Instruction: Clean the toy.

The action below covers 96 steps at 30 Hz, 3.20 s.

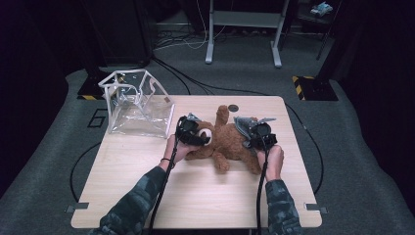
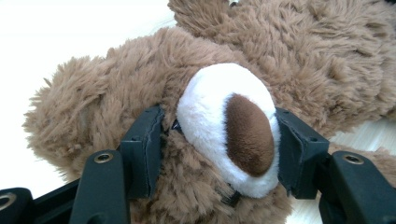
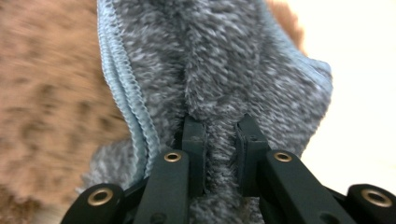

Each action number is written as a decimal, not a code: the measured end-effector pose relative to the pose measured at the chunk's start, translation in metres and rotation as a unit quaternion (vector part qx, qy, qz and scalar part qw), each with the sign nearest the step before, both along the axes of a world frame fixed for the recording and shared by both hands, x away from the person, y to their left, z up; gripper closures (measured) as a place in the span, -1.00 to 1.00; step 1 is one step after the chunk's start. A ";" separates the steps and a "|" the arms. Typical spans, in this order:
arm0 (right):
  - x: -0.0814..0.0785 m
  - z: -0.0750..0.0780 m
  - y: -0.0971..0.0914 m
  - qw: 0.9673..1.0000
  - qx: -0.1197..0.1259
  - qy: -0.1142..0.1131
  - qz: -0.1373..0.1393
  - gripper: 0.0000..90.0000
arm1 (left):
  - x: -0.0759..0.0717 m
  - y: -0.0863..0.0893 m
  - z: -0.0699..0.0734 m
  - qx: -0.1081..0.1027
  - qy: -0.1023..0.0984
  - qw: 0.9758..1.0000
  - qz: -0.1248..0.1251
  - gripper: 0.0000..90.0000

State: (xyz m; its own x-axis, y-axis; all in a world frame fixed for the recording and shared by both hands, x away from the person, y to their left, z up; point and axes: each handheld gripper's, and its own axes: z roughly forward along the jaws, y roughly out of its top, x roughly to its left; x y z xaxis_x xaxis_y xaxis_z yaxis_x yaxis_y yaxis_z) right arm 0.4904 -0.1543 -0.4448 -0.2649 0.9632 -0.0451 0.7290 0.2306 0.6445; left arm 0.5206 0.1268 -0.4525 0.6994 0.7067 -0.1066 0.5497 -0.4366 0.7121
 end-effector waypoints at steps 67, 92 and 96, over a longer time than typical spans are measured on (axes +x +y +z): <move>-0.020 0.035 0.064 0.995 0.015 -0.074 0.071 0.71 | -0.020 0.034 -0.020 -0.032 -0.069 0.997 -0.021 0.22; -0.039 0.003 -0.009 1.000 0.012 -0.020 0.019 0.73 | -0.019 0.031 -0.024 -0.041 -0.057 0.997 -0.017 0.42; -0.042 -0.007 -0.027 1.000 0.005 -0.003 0.000 0.73 | -0.018 0.032 -0.023 -0.037 -0.061 0.997 -0.019 0.41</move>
